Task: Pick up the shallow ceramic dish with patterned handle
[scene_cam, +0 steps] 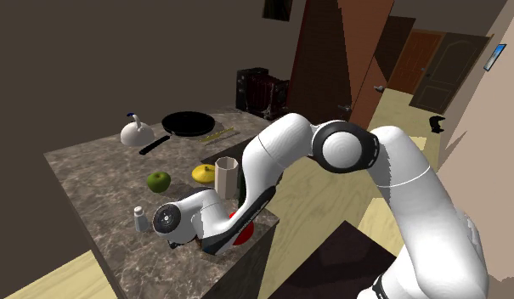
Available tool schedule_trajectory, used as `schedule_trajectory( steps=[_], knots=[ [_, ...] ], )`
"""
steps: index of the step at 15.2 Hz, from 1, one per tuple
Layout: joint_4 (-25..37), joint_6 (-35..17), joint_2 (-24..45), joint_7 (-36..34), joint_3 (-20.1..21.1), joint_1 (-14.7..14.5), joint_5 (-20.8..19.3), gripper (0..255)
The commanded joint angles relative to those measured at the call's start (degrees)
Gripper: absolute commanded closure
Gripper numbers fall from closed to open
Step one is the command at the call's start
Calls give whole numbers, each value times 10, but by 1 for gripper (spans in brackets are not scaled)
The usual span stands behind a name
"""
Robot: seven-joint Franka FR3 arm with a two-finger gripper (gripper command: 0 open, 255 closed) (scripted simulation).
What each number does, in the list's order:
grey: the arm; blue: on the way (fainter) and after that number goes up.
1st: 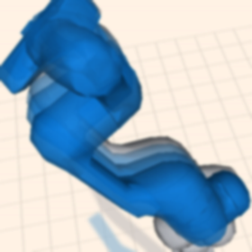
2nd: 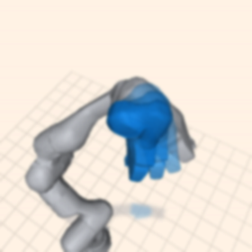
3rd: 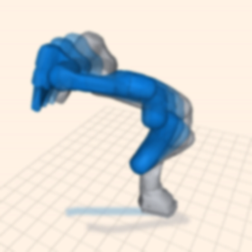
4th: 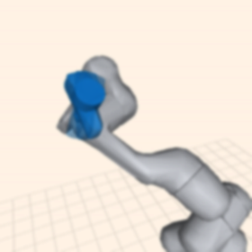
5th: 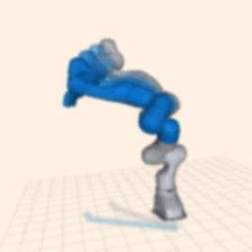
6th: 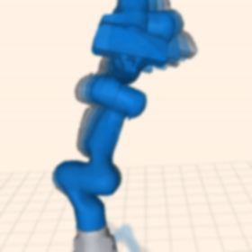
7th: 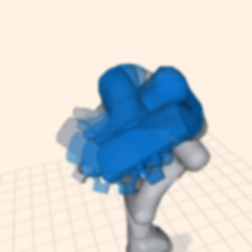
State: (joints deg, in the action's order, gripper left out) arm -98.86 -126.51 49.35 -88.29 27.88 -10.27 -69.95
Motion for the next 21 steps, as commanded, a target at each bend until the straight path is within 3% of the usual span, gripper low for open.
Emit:
schedule_trajectory(
  steps=[1, 3, 4, 13, 21],
  knots=[
    [11, -5, 18, -7, -7, -6, -9, 0],
    [11, -5, 18, -8, -7, -6, -9, 0],
    [13, -5, 19, -7, -8, -6, -9, 255],
    [11, -5, 18, -7, -7, -6, -9, 255],
    [-14, 12, -32, 18, 14, 11, 20, 255]
  ],
)
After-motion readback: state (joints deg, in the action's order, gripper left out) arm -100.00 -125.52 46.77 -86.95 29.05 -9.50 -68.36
